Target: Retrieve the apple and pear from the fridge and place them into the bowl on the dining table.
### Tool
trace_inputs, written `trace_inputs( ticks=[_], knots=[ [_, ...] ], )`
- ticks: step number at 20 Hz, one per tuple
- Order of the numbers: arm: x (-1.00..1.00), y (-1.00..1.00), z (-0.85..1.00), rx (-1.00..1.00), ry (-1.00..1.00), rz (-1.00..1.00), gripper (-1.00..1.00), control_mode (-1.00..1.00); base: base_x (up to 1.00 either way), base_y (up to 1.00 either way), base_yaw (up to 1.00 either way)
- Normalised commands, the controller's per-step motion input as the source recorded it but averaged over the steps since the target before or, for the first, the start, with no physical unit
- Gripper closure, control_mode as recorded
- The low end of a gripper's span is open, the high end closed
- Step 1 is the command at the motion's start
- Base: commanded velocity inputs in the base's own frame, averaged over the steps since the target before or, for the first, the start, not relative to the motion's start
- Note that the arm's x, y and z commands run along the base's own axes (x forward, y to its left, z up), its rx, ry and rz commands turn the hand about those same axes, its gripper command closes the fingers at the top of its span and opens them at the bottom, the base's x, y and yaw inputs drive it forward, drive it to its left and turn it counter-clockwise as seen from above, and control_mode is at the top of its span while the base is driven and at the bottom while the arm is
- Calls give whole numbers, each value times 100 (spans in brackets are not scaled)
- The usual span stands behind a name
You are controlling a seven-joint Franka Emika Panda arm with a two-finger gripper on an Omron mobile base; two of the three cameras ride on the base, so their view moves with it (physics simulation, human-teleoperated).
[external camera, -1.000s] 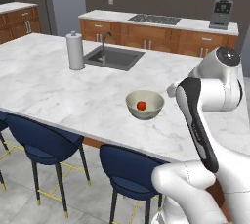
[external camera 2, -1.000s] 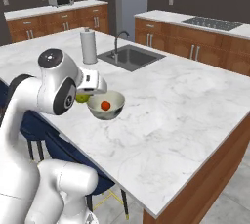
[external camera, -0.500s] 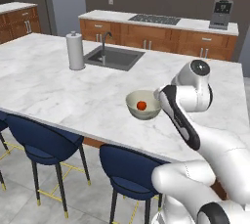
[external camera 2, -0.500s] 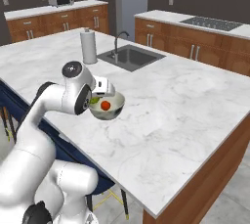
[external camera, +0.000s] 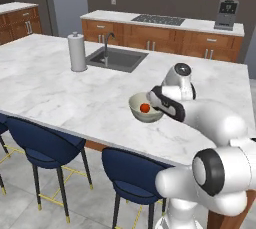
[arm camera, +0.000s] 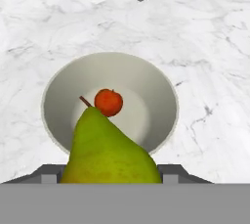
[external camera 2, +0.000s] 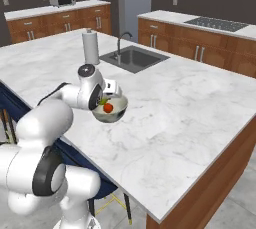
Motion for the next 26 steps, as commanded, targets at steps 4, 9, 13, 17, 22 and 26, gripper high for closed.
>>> trace_inputs(
  ticks=[4,9,13,17,22,26],
  knots=[
    [79,0,-38,0,5,0,100,-100,0,0,0],
    [73,0,-39,0,4,0,-100,-100,0,0,0],
    [65,1,-37,0,3,0,-100,-100,0,0,0],
    [65,0,-28,0,1,0,-100,-100,0,0,0],
    [20,0,-6,0,4,0,-100,-100,0,0,0],
    [-39,0,11,0,0,0,-100,-100,0,0,0]
  ],
)
